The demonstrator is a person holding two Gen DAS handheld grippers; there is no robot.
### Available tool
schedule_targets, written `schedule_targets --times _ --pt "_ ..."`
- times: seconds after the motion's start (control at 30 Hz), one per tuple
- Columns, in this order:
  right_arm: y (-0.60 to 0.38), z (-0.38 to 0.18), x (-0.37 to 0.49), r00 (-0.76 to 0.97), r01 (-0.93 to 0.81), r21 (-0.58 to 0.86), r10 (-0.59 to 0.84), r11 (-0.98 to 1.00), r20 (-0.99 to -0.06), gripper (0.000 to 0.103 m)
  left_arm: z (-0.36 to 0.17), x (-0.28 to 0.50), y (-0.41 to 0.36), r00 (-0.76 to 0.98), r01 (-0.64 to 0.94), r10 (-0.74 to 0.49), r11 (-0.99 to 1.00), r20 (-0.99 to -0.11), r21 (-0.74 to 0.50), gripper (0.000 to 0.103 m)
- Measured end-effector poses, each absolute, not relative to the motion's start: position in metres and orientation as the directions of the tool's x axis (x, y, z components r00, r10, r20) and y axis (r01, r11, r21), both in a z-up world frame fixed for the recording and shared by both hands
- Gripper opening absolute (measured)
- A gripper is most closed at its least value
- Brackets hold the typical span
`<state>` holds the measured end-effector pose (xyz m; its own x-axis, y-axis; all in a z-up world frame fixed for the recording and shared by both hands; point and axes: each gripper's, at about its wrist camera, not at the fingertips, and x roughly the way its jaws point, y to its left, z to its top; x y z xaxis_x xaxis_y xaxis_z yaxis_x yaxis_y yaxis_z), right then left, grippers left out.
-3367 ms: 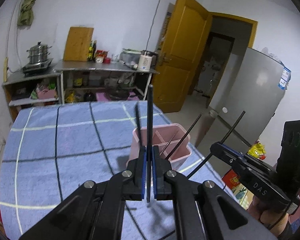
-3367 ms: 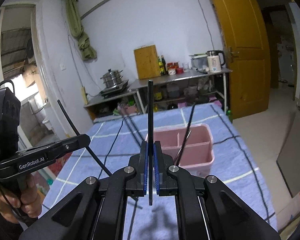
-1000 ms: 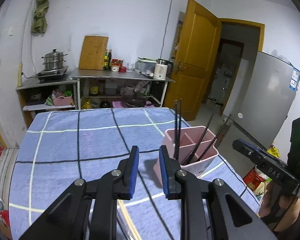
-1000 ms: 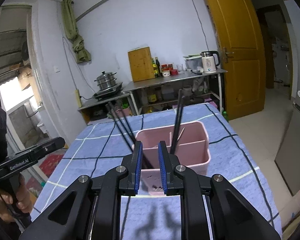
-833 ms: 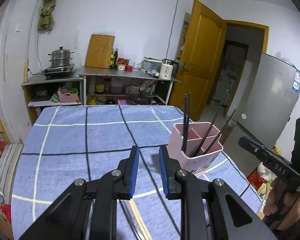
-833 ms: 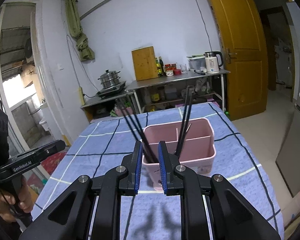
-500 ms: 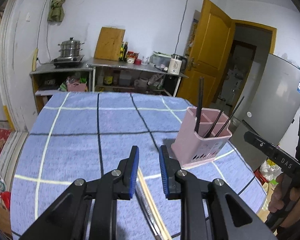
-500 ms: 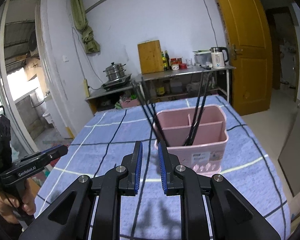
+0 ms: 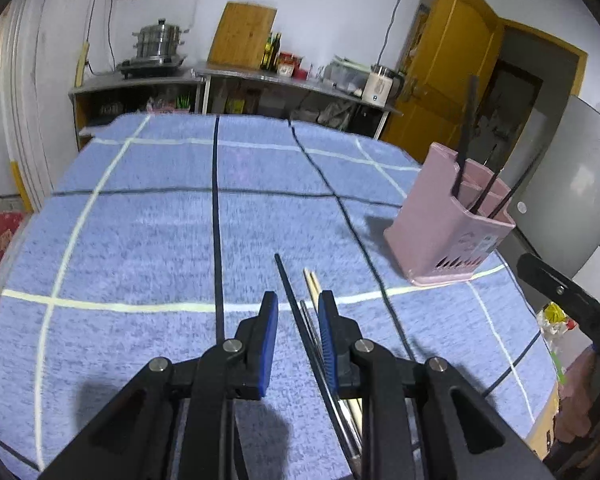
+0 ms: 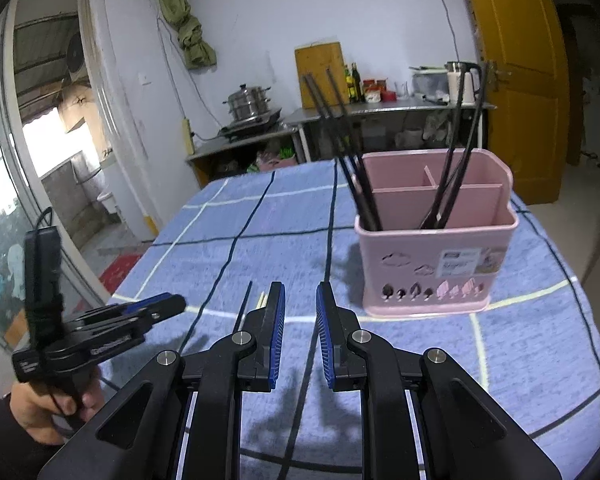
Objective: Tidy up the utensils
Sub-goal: 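Move both open tools back over the remaining chopsticks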
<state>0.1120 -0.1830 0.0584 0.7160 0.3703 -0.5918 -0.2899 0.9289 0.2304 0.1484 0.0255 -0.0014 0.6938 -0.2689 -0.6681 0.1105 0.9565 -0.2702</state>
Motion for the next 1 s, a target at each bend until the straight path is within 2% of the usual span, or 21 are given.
schedule_targets --times 0.4,0.87,1.0 --pt "-0.178 0.037 0.128 0.677 -0.296 0.240 0.380 0.925 -0.631 0.017 -0.045 0.189 0.011 0.623 0.077 -0.249 0.963 -0.742 -0.258 0.022" --pt "-0.183 0.035 0.130 0.674 -0.286 0.249 0.379 0.925 -0.634 0.017 -0.054 0.198 -0.002 0.613 0.086 -0.185 0.982 -0.769 -0.168 0.022" --pt "-0.182 0.036 0.128 0.674 -0.292 0.247 0.382 0.924 -0.633 0.017 -0.054 0.194 -0.002 0.615 0.090 -0.168 0.986 -0.771 -0.144 0.014"
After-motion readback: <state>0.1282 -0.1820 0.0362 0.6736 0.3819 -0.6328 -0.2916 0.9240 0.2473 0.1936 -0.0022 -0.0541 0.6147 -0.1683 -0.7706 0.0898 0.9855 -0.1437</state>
